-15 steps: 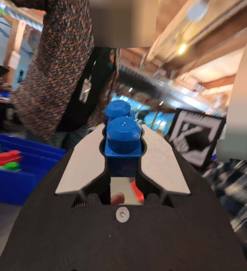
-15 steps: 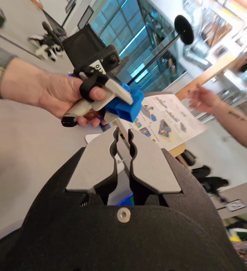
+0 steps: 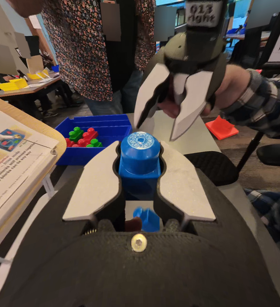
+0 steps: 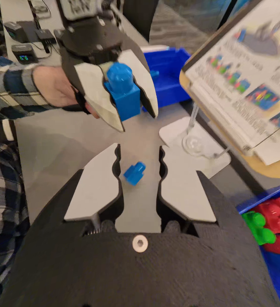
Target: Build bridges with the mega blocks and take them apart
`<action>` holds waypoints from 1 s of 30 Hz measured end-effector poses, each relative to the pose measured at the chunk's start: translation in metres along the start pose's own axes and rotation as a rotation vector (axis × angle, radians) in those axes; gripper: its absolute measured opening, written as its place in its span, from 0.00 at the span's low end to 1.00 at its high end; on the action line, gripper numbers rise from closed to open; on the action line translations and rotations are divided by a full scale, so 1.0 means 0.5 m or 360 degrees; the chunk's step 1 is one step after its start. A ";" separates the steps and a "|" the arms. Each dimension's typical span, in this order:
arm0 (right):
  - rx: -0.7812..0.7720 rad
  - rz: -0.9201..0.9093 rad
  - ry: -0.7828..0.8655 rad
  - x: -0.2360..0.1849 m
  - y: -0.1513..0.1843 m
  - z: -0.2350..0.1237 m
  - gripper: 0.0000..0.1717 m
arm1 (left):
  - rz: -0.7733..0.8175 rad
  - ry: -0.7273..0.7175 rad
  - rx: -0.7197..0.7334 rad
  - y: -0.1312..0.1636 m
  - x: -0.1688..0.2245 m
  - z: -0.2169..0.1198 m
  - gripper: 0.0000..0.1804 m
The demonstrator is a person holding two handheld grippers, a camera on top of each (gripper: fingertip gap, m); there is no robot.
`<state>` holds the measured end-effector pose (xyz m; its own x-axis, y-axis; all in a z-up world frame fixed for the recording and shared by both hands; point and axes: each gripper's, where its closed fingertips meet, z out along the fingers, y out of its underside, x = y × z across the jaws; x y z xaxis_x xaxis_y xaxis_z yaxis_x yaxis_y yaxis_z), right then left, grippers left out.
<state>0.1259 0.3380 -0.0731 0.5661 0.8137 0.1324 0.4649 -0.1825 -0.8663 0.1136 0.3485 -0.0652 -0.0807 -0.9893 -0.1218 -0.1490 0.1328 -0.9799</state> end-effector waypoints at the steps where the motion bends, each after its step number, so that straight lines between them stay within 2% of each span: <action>1: -0.0029 0.0067 -0.0042 0.004 0.018 0.012 0.25 | -0.0017 0.0012 -0.0014 0.008 0.001 0.003 0.22; 2: -0.0010 0.0134 -0.0096 0.002 0.035 0.018 0.19 | -0.0022 0.0019 -0.0034 0.023 0.002 0.006 0.22; 3: -0.0013 0.0221 -0.0119 0.000 0.057 0.026 0.19 | -0.0073 0.0041 -0.0042 0.043 0.004 0.008 0.22; 6: 0.0011 0.0261 -0.0158 -0.038 0.102 0.056 0.23 | -0.0242 0.0057 -0.0046 0.115 0.001 0.004 0.22; 8: -0.0112 0.0267 -0.0131 -0.033 0.153 0.079 0.27 | -0.0337 0.0079 -0.0060 0.150 -0.009 -0.013 0.22; 11: -0.0142 0.0354 -0.0146 -0.013 0.184 0.103 0.29 | -0.0264 0.0007 -0.0166 0.188 -0.024 -0.028 0.22; 13: -0.0203 0.0344 -0.0155 -0.008 0.202 0.122 0.31 | -0.0154 -0.0039 -0.0335 0.226 -0.030 -0.029 0.22; 17: -0.0037 0.0351 -0.0164 -0.009 0.167 0.140 0.25 | -0.0066 -0.0059 -0.0365 0.240 -0.042 -0.025 0.22; 20: 0.0168 0.0569 -0.0188 -0.004 0.110 0.139 0.28 | 0.0103 -0.0182 -0.0482 0.249 -0.058 -0.013 0.22; 21: 0.0234 0.0638 -0.0211 -0.008 0.088 0.140 0.24 | 0.0169 -0.0261 -0.0572 0.256 -0.067 -0.009 0.22; 26: 0.0171 0.0765 -0.0096 -0.003 0.075 0.190 0.28 | 0.0620 -0.0588 -0.0851 0.252 -0.092 0.014 0.22; 29: 0.0175 0.0795 -0.0097 0.001 0.073 0.199 0.20 | 0.0814 -0.0717 -0.0938 0.246 -0.108 0.018 0.22; 30: 0.0176 0.0791 -0.0083 0.003 0.074 0.200 0.20 | 0.0844 -0.0725 -0.0947 0.247 -0.109 0.019 0.22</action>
<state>0.0760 0.3876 -0.1532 0.6646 0.6704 -0.3300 0.0720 -0.4970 -0.8647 0.1089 0.4184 -0.1810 0.0939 -0.7014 -0.7065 -0.6966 0.4608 -0.5500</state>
